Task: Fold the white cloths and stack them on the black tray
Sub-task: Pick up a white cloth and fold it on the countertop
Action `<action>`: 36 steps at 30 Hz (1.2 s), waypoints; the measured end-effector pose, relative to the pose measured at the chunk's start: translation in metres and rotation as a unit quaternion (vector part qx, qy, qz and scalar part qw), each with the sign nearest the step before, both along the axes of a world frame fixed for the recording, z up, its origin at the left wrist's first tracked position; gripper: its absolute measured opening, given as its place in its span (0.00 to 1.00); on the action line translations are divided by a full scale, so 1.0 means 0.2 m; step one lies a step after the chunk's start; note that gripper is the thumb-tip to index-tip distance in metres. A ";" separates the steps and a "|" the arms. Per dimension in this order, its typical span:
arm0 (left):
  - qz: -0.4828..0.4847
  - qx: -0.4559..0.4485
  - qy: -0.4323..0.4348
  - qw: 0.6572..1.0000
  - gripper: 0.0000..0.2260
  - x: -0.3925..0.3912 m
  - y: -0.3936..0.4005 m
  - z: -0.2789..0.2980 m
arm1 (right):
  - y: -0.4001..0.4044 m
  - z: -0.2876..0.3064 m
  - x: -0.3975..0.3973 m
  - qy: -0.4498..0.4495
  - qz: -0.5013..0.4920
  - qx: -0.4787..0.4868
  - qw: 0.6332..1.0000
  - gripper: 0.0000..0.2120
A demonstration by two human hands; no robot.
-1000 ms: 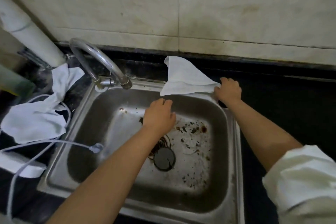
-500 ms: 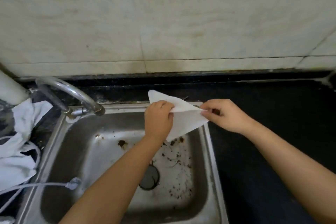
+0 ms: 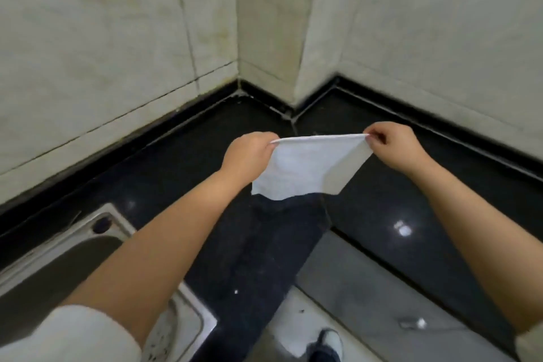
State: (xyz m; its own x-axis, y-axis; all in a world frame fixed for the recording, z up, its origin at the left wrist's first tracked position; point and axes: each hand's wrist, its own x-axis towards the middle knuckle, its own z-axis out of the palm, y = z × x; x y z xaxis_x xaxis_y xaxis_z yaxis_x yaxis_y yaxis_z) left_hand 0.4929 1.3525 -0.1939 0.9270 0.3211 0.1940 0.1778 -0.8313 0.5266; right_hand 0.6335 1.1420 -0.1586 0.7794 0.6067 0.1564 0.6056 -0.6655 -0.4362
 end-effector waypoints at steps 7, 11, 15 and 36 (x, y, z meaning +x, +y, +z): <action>-0.113 0.019 -0.056 0.992 0.12 0.77 -0.74 0.13 | -0.83 0.07 0.44 -0.116 -0.208 0.075 0.968 0.12; -0.220 0.031 0.039 0.974 0.12 0.98 -1.04 0.00 | -1.28 -0.11 0.54 -0.067 -0.166 0.014 0.984 0.10; -0.323 0.042 0.295 0.898 0.12 1.01 -1.17 -0.26 | -1.60 -0.38 0.51 0.136 -0.027 -0.128 0.982 0.08; -0.199 0.114 0.285 0.931 0.09 1.13 -1.28 -0.75 | -1.53 -0.92 0.55 0.189 -0.208 -0.173 0.944 0.11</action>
